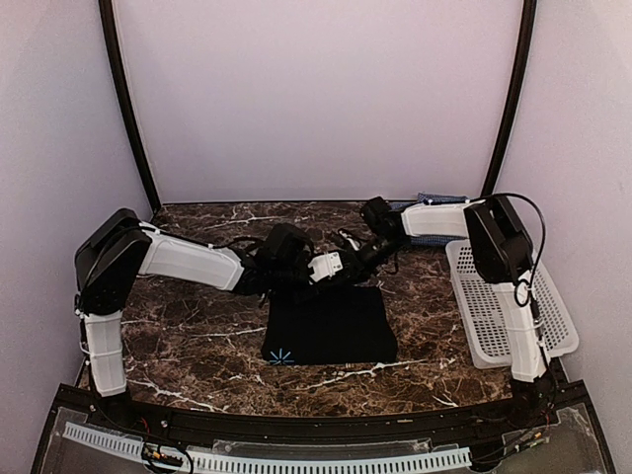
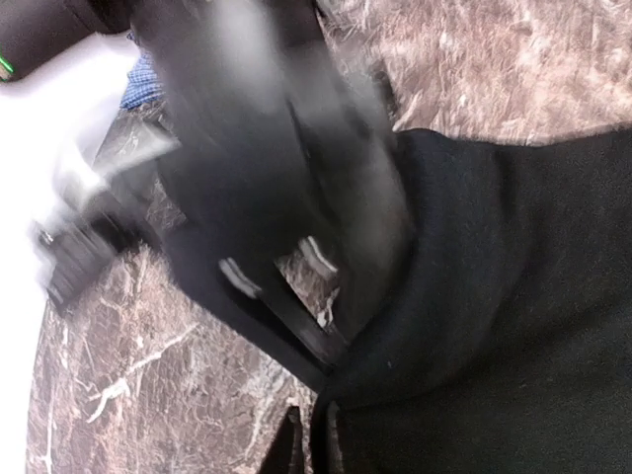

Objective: Fold and stack the mixed laundry pile
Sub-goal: Adjust the square-folded T-shirt at the center of the board, then smooth out the square-folded T-shirt at the center of the board.

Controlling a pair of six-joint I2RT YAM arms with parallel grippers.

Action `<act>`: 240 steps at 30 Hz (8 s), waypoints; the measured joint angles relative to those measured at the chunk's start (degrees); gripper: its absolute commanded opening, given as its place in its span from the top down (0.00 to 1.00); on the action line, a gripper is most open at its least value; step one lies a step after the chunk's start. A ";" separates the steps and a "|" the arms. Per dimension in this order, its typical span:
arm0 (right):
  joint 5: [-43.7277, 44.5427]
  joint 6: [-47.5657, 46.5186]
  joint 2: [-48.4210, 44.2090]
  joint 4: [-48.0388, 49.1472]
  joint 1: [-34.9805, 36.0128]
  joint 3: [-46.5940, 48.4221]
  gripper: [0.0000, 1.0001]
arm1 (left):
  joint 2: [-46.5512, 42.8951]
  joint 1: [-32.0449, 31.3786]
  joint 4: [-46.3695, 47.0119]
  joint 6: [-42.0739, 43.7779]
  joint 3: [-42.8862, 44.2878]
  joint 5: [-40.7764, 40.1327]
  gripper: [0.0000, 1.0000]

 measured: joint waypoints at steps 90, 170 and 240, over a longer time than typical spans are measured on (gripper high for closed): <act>10.75 5.51 -21.14 10.86 -7.23 -28.85 1.00 | -10.95 14.45 -10.23 -54.53 -15.67 13.51 0.78; 10.14 36.92 -38.34 37.20 12.15 -46.99 0.35 | -24.46 2.89 3.37 -73.72 -25.88 31.80 0.01; 4.79 26.51 -30.12 35.98 4.92 -35.43 0.40 | -16.63 8.11 0.55 -71.38 -10.88 20.52 0.01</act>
